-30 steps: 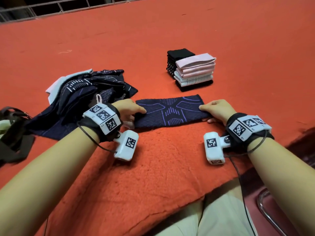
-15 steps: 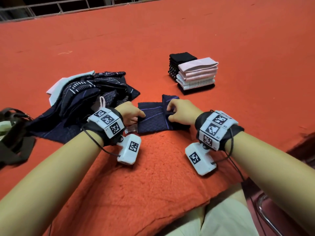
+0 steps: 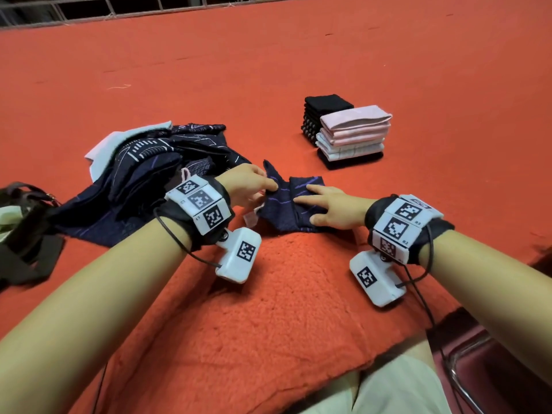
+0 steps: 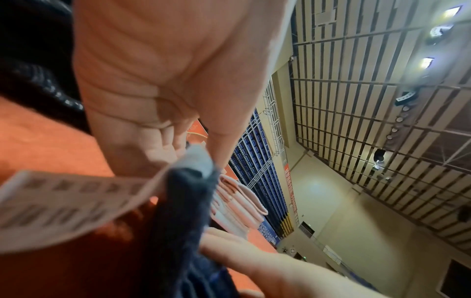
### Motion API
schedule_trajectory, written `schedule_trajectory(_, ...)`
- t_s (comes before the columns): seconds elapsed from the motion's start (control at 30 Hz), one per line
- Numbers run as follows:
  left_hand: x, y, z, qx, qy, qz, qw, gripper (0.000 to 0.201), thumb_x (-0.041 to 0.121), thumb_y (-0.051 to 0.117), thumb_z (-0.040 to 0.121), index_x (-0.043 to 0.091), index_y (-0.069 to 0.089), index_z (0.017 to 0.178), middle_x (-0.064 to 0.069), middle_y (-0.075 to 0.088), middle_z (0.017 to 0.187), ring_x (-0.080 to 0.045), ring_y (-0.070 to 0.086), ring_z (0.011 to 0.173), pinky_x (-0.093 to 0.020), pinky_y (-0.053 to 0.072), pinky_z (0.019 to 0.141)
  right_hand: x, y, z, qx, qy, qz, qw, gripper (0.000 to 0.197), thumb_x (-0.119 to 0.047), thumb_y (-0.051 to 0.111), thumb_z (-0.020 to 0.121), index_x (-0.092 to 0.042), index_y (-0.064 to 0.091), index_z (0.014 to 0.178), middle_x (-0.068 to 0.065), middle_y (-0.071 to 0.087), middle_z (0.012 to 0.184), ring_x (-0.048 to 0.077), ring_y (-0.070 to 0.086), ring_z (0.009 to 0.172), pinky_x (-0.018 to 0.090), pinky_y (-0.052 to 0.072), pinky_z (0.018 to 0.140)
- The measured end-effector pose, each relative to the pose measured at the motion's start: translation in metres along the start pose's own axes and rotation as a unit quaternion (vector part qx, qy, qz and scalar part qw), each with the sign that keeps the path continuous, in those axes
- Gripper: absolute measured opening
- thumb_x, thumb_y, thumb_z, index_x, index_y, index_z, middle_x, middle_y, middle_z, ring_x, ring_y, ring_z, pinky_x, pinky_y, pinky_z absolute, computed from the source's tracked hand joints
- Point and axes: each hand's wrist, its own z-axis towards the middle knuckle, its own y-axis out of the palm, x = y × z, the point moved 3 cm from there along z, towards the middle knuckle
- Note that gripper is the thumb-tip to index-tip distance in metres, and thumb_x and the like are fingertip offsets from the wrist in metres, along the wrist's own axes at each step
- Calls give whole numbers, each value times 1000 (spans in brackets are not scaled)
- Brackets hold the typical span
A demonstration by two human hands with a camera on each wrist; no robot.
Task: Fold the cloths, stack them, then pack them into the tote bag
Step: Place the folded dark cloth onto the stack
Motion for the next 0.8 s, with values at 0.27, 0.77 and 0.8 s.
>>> schedule_trajectory(0.27,38,42,5,-40,3,14,999,21,4,56,89,7,50,69,-3,53,47,-8,51,33,-16,44,39,14,-2,-1,61,50,97,992,52,-29,69,81,-22,51,130,3,34,140,27,26,129,31,24,106)
schedule_trajectory(0.77,43,83,19,-91,-37,69,993,21,7,40,96,9,48,76,-4,52,75,-14,52,62,-21,47,52,46,-3,-21,76,158,429,886,61,-30,64,86,-10,36,136,4,63,88,13,57,67,24,43,65)
schedule_trajectory(0.8,43,82,21,-95,-24,77,992,23,8,41,97,11,49,76,-1,53,75,-12,51,63,-21,46,56,45,-3,-20,84,167,411,892,57,-26,65,85,-7,40,133,2,61,80,12,56,62,23,42,62)
